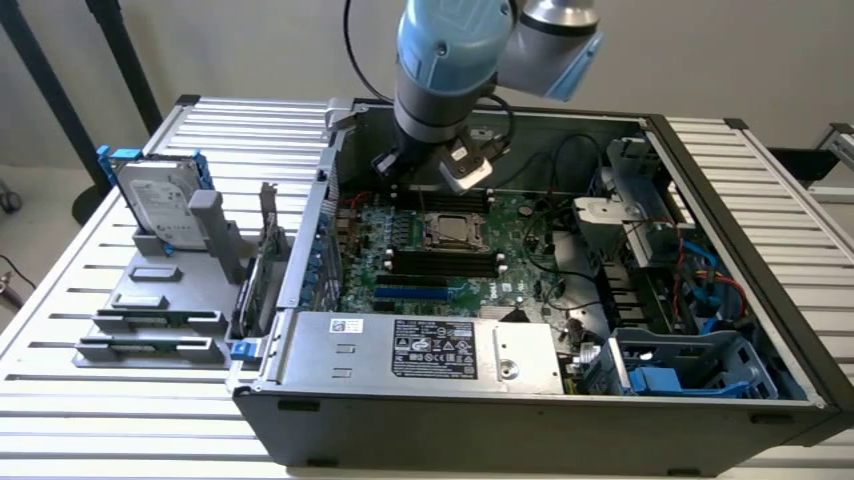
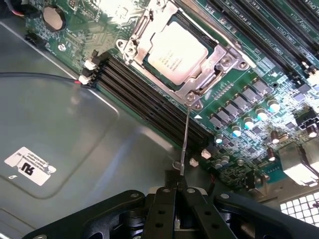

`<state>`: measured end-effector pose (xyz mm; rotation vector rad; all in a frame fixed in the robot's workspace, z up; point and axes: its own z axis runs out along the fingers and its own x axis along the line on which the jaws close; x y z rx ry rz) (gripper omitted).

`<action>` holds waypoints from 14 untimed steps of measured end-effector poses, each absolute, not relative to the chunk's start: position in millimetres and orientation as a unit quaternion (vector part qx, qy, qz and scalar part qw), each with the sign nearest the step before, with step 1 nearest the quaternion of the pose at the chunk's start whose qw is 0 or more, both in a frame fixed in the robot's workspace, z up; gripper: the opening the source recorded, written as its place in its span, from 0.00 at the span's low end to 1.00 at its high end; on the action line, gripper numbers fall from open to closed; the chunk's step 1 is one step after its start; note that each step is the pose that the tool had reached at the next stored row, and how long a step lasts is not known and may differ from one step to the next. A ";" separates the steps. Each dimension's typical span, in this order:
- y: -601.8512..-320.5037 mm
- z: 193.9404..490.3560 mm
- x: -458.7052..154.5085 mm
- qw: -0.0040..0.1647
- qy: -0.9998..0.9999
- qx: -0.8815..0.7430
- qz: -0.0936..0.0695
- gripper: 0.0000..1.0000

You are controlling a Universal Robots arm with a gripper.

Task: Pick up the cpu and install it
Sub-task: 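Install the first cpu locking lever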

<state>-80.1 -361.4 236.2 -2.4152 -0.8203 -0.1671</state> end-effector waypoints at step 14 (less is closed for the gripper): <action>-366.9 245.7 -86.1 0.289 -0.299 -0.907 -0.061 0.11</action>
